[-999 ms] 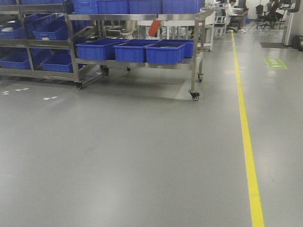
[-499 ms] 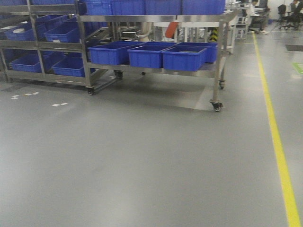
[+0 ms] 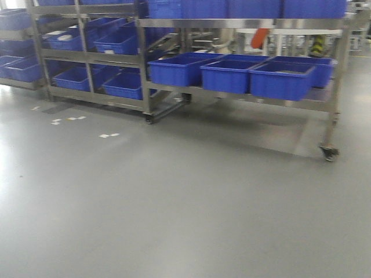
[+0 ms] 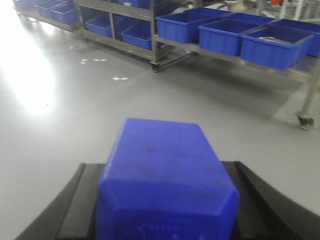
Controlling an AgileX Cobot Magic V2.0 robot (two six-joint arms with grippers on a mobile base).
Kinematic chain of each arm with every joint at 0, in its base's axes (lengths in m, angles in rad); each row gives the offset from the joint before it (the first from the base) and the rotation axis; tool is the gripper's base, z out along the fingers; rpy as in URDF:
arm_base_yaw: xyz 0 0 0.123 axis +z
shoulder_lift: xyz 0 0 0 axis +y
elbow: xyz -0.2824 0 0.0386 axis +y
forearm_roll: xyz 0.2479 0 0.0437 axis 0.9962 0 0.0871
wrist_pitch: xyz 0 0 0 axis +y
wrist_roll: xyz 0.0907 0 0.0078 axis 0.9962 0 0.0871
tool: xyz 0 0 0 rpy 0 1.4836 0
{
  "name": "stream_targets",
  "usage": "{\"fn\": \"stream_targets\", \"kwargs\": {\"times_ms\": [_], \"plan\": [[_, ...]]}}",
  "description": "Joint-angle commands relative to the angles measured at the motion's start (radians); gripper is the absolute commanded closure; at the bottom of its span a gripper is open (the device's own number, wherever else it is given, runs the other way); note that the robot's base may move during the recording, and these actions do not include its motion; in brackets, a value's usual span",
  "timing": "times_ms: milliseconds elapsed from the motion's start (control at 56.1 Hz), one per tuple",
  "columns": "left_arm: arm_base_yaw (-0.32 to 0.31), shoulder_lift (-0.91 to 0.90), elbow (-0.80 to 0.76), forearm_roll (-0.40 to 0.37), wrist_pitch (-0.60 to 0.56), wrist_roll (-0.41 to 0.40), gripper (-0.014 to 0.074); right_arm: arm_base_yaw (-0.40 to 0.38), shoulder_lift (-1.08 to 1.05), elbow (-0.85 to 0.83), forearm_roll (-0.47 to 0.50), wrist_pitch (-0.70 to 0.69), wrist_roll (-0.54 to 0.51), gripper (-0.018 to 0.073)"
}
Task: Pick and sort blue part to right shelf
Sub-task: 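Drive the base away from the steel shelf holding both parts, then drive the base up to the rack of blue bins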
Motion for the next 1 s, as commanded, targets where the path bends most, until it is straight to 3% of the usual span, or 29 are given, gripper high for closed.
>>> {"fn": "stream_targets", "kwargs": {"times_ms": [0,981], "plan": [[-0.005,-0.022,-0.026,0.01,-0.09,-0.001,0.0265,-0.004,0.018,-0.027,-0.034,-0.085,-0.008,0.0431],[-0.005,-0.022,-0.026,0.008,-0.09,-0.001,0.0265,-0.004,0.018,-0.027,-0.035,-0.085,-0.008,0.0431]]}}
